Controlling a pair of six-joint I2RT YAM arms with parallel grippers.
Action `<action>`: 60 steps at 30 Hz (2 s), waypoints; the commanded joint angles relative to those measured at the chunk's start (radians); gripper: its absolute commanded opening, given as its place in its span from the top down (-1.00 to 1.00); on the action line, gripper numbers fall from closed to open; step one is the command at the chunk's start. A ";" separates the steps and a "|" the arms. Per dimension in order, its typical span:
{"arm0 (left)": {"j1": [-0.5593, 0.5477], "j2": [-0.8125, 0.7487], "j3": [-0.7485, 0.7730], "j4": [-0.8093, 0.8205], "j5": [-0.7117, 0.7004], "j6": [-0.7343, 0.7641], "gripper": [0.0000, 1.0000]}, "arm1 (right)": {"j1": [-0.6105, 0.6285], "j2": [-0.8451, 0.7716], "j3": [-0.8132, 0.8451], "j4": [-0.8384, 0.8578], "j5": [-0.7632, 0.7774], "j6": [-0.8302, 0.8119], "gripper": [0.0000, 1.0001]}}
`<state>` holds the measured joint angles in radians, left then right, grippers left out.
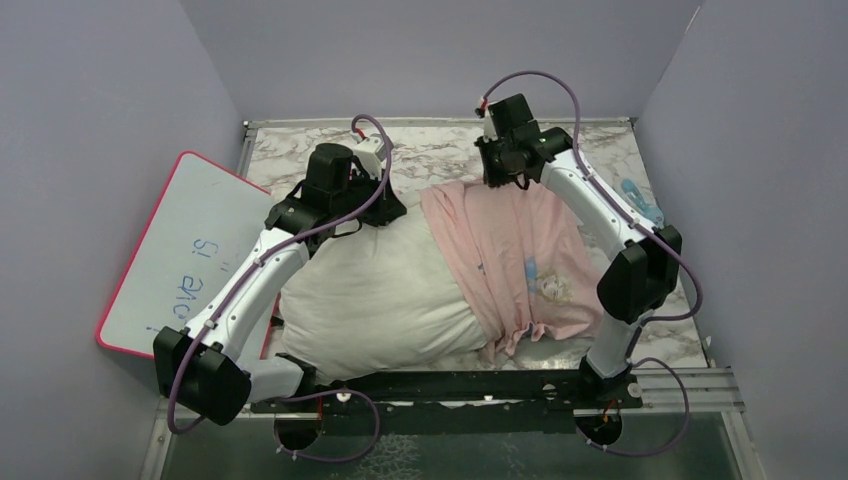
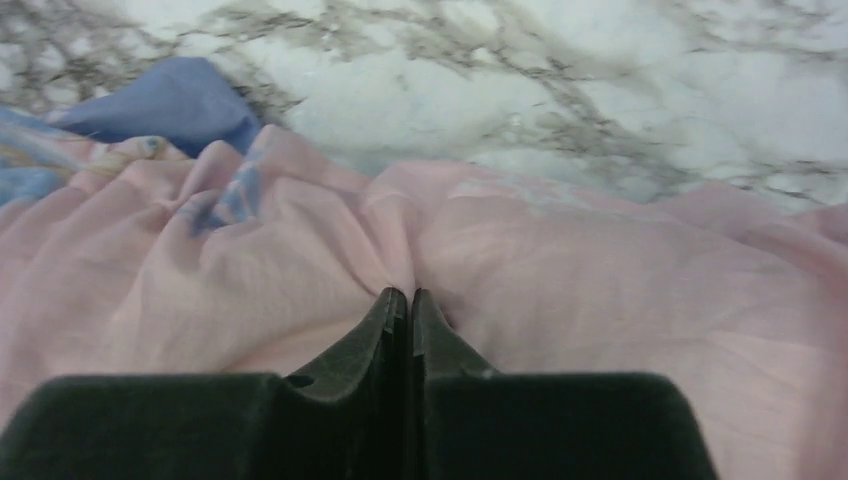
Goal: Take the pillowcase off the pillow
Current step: Remove the pillow from the pillowcase.
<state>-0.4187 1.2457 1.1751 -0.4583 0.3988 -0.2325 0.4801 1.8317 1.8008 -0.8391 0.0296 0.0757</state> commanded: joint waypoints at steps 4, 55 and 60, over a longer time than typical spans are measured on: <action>0.009 -0.041 0.008 -0.016 -0.012 0.000 1.00 | -0.120 -0.111 -0.048 0.090 0.393 0.002 0.95; 0.009 -0.052 -0.007 -0.017 -0.048 -0.011 1.00 | -0.256 -0.185 -0.100 0.079 0.012 0.122 0.59; 0.009 -0.034 0.007 -0.013 -0.039 -0.011 1.00 | -0.251 -0.233 -0.102 0.123 -0.266 0.129 -0.35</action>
<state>-0.4255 1.2434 1.1702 -0.4374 0.3763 -0.2504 0.2531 1.6630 1.6646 -0.7658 -0.0696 0.2268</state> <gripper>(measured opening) 0.019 0.562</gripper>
